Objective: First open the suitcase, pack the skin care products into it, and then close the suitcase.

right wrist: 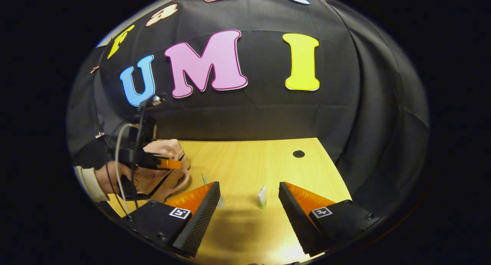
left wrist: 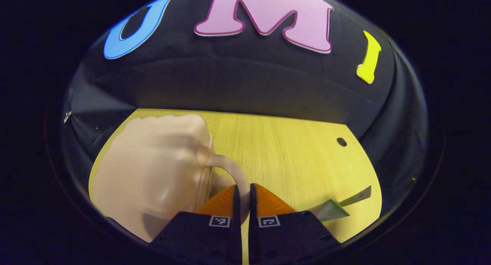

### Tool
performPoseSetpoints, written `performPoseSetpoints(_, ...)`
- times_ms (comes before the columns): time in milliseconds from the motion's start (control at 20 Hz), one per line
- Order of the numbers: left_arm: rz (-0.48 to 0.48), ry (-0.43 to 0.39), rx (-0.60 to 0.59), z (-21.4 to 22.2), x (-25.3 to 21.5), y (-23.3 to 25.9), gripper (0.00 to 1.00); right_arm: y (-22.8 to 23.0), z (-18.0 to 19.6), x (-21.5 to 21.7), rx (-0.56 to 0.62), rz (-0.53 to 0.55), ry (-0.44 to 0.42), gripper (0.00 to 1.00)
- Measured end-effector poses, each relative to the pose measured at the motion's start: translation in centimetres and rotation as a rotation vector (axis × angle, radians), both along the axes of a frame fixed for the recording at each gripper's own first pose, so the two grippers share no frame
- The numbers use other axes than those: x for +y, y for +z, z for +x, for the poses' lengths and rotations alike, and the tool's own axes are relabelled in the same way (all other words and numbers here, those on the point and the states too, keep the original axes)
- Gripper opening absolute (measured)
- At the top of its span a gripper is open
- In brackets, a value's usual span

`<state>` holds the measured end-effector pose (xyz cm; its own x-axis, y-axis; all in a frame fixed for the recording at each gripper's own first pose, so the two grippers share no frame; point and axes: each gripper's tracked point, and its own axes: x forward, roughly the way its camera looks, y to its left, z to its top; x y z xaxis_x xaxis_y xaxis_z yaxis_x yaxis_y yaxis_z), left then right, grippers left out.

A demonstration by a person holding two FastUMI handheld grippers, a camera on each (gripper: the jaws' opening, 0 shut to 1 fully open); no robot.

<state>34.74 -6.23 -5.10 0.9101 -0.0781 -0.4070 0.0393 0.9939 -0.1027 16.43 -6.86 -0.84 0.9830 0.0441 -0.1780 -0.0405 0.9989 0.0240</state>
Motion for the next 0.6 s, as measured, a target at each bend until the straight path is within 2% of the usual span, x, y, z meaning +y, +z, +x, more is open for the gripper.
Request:
performPoseSetpoints(150, -0.017, 0.012, -0.138, -3.2, 4.9, 8.3, 0.12, 1.1, -0.7, 2.1, -0.030, -0.006, -0.012, 0.98)
performPoseSetpoints(250, 0.009, 0.042, -0.215, -5.2, 9.9, 13.2, 0.12, 1.2, -1.4, 3.6, -0.033, -0.009, -0.016, 0.97)
performPoseSetpoints(400, 0.035, 0.109, -0.285, -7.4, 19.3, 17.4, 0.11, 1.4, -2.4, 5.5, -0.039, -0.016, -0.024, 0.98)
performPoseSetpoints(450, 0.062, 0.141, -0.296, -7.8, 22.8, 17.8, 0.11, 1.4, -2.7, 6.1, -0.040, -0.024, -0.029, 0.98)
performPoseSetpoints(600, 0.229, 0.242, -0.325, -7.6, 34.3, 18.1, 0.11, 1.8, -3.7, 7.0, -0.049, -0.042, -0.064, 0.98)
